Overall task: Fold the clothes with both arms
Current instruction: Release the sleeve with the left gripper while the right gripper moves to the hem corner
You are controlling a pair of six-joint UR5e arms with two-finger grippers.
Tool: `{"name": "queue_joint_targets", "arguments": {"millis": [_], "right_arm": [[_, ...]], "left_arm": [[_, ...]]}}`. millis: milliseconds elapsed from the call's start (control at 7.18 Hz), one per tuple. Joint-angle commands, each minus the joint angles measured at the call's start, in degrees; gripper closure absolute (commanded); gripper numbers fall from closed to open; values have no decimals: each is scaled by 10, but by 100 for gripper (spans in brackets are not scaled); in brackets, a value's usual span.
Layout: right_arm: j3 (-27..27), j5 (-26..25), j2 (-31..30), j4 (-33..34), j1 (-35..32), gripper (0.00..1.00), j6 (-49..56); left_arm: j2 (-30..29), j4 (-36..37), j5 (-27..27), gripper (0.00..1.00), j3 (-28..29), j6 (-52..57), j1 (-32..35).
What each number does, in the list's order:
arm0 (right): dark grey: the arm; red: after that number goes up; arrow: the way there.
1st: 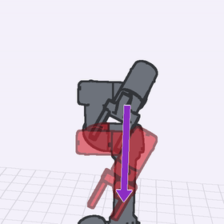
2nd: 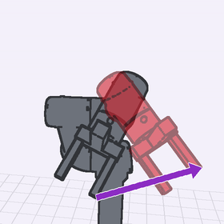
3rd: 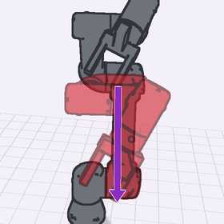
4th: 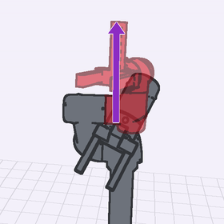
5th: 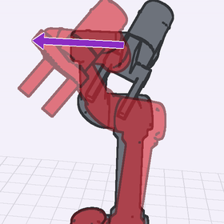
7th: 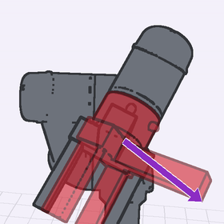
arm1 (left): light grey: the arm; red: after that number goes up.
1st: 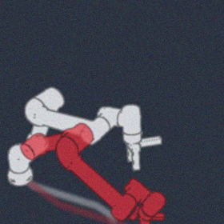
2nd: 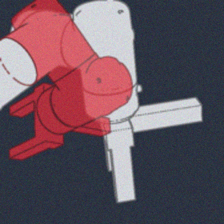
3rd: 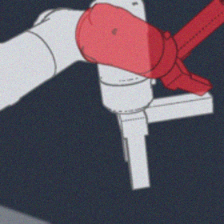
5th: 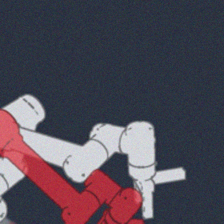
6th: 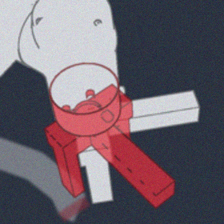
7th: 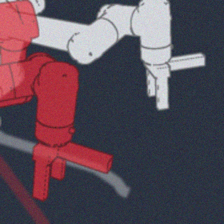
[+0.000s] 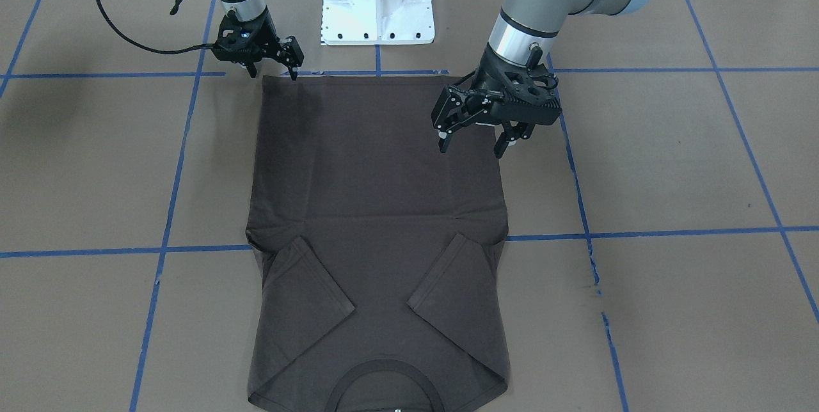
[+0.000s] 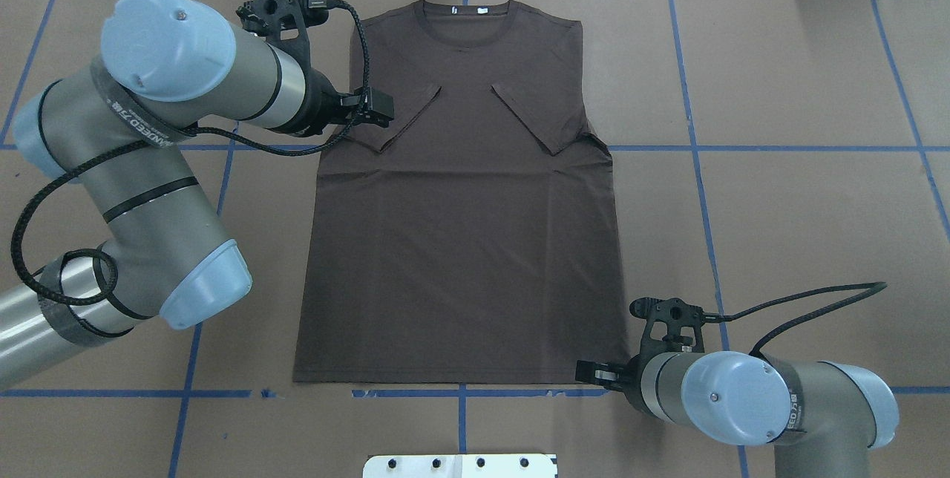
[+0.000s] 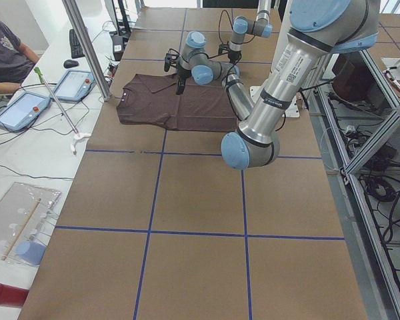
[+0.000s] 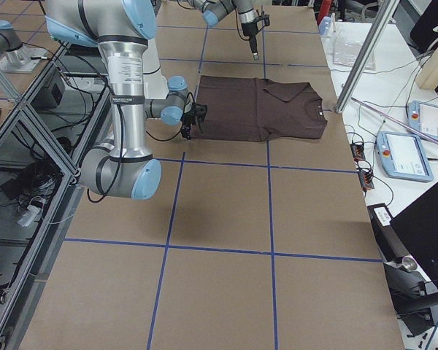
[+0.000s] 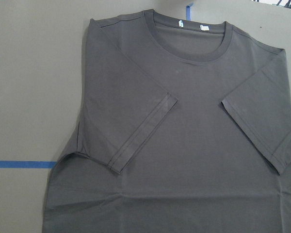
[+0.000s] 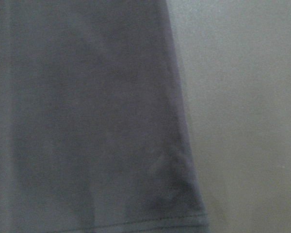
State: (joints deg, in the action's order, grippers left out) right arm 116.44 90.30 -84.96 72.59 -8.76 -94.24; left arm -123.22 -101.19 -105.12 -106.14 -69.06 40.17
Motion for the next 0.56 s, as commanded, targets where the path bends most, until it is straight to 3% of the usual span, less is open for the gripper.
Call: {"name": "queue_joint_targets", "arguments": {"millis": [0, 418], "right_arm": [[4, 2, -8, 1, 1, 0, -2], [4, 2, -13, 4, 1, 7, -2]], "left_arm": [[0, -1, 0, 0, 0, 0, 0], [0, -1, 0, 0, 0, -1, -4]]}}
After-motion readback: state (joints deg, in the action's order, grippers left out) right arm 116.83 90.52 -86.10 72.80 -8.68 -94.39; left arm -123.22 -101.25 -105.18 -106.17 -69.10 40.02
